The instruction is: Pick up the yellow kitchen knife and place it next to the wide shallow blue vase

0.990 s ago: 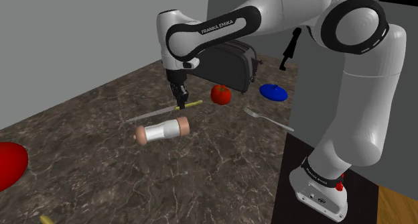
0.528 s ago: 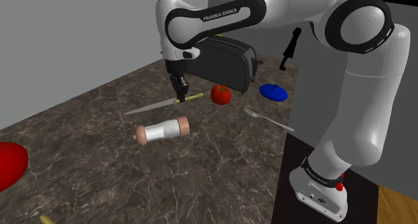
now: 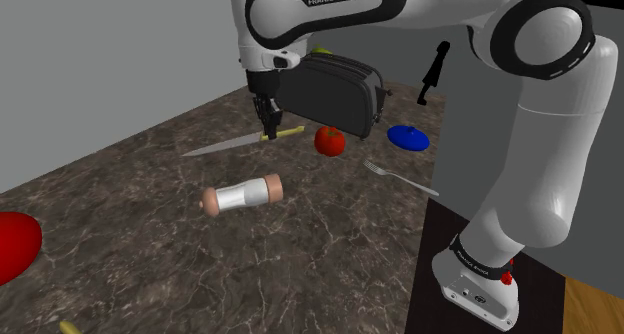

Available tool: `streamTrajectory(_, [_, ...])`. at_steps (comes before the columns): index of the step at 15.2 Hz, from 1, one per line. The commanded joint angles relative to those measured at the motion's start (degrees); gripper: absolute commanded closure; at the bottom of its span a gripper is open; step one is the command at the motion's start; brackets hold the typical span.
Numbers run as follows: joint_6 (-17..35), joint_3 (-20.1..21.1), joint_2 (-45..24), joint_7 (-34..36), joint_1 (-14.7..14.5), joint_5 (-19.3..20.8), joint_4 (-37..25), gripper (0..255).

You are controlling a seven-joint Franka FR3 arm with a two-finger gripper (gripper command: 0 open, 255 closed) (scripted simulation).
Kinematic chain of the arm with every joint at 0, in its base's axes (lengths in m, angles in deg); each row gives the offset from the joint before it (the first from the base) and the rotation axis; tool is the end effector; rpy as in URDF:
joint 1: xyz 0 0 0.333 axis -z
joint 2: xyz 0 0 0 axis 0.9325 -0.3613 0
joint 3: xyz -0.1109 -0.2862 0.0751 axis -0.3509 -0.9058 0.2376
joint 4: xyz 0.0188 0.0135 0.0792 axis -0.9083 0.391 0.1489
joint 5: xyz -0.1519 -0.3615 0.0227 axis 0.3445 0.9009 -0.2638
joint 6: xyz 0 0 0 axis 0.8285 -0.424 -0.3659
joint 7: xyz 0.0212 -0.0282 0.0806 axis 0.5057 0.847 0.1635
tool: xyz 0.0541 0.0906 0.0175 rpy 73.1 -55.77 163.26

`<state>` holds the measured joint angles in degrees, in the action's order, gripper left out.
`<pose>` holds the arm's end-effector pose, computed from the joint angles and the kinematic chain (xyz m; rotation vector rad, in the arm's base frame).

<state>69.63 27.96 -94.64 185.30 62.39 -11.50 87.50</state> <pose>0.5816 0.2492 0.4578 1.8150 -2.3608 -0.1604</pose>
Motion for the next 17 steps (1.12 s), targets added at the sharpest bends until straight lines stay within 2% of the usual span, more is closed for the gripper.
streamTrajectory(1, [-1.4, 0.1, 0.2, 0.1, -0.1, -0.1, -1.2, 255])
streamTrajectory(3, [-2.9, 0.1, 0.3, 0.1, -0.1, -0.1, -2.6, 255])
streamTrajectory(10, [0.5, -2.7, 11.0, -8.8, 6.1, -2.3, 11.3, 255])
streamTrajectory(17, [2.1, -6.9, 18.9, -18.2, 11.1, -2.8, 20.8, 255])
